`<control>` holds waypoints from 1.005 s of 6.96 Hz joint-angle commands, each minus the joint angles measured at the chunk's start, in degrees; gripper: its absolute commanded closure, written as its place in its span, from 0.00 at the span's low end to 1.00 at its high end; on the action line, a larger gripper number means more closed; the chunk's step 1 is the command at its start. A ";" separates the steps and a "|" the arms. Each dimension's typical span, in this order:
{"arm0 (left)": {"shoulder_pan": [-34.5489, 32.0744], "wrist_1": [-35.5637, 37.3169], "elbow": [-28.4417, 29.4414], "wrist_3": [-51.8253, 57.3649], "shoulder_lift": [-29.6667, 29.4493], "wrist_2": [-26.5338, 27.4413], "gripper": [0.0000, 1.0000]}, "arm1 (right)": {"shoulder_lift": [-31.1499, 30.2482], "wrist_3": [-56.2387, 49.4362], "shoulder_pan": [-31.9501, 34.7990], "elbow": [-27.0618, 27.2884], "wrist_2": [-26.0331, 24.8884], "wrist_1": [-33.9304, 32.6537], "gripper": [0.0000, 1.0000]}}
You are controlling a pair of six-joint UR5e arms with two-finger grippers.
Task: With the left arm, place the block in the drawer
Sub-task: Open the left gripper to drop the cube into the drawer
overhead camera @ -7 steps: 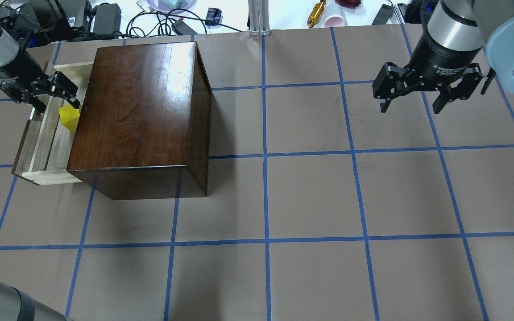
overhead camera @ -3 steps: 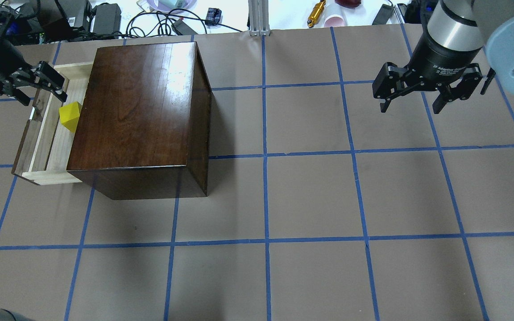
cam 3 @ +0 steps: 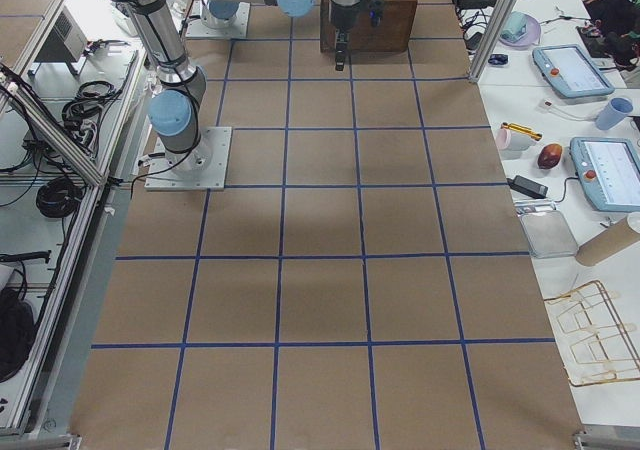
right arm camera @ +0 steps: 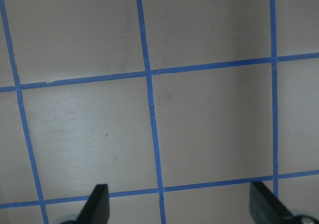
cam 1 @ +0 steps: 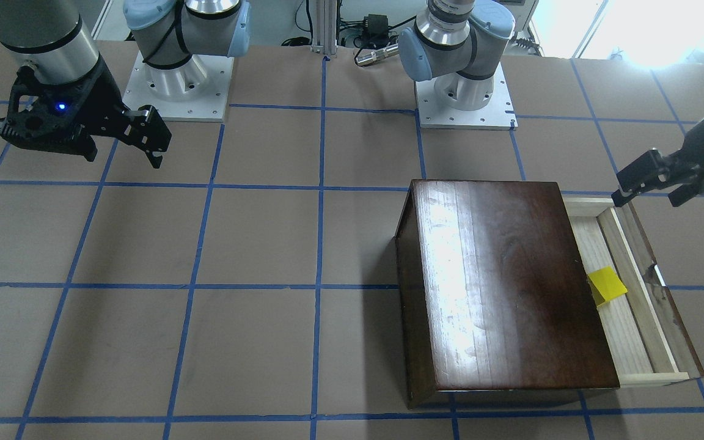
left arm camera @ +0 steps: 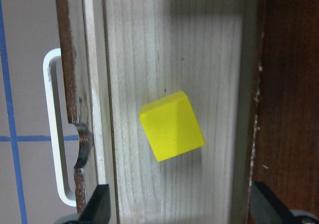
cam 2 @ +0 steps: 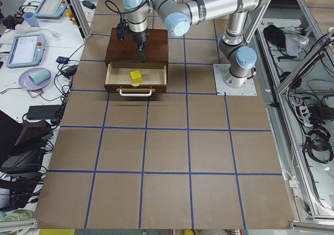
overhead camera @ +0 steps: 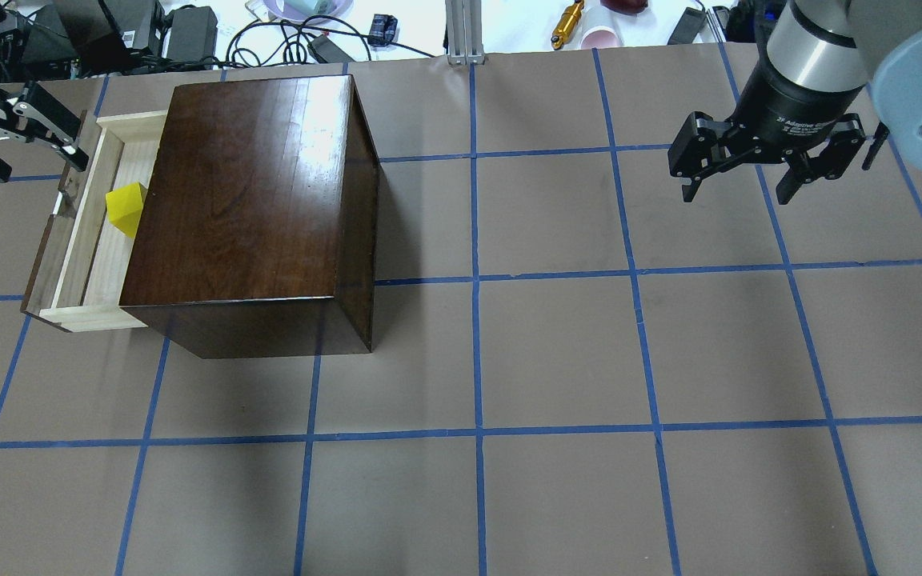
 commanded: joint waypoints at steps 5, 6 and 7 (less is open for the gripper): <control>-5.30 -3.95 1.15 -2.64 5.05 2.93 0.00 | 0.00 0.00 0.00 -0.01 0.04 0.00 0.00; -8.01 -3.25 1.67 -9.62 4.70 3.10 0.00 | 0.00 0.00 0.00 -0.01 0.04 0.00 0.00; -11.35 -2.81 1.68 -17.69 4.26 3.02 0.00 | 0.00 0.00 0.00 -0.01 0.04 0.00 0.00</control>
